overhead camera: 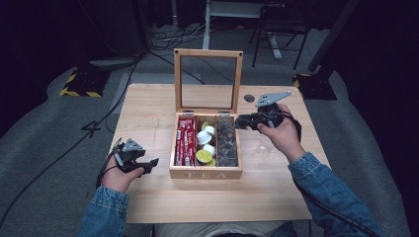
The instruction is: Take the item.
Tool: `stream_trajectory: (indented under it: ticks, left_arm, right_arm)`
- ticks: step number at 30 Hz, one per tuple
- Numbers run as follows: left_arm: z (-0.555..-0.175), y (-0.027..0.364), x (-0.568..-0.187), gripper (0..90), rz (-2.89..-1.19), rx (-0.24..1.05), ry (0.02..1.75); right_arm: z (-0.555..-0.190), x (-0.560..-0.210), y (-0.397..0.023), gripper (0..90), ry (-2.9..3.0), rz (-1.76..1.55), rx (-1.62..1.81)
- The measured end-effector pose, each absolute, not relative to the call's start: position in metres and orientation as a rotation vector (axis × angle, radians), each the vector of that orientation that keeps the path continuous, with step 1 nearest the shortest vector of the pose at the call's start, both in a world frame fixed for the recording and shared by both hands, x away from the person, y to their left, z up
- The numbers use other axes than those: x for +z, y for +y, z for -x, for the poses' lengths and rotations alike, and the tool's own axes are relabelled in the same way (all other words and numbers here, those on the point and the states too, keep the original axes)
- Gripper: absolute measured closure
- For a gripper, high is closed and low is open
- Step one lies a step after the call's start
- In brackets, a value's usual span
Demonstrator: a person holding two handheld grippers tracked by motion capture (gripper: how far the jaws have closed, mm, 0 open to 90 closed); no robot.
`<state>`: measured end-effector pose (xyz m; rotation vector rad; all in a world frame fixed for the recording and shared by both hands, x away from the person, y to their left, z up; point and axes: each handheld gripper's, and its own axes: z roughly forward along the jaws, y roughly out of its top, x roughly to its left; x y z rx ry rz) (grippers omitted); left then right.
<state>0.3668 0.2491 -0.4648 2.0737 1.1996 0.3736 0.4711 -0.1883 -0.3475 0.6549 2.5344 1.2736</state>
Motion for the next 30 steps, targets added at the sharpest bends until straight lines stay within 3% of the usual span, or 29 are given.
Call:
stream_trajectory:
  ticks: [14,30]
  left_arm:
    - [-0.363,0.249,-0.464,33.7,-2.092,0.382,1.197]
    - [-0.364,0.247,-0.466,33.6,-2.101,0.353,1.198]
  right_arm:
    - [-0.465,-0.341,-0.23,79.0,2.485,-0.725,1.233]
    - [-0.467,-0.356,-0.265,78.9,2.491,-0.829,1.073]
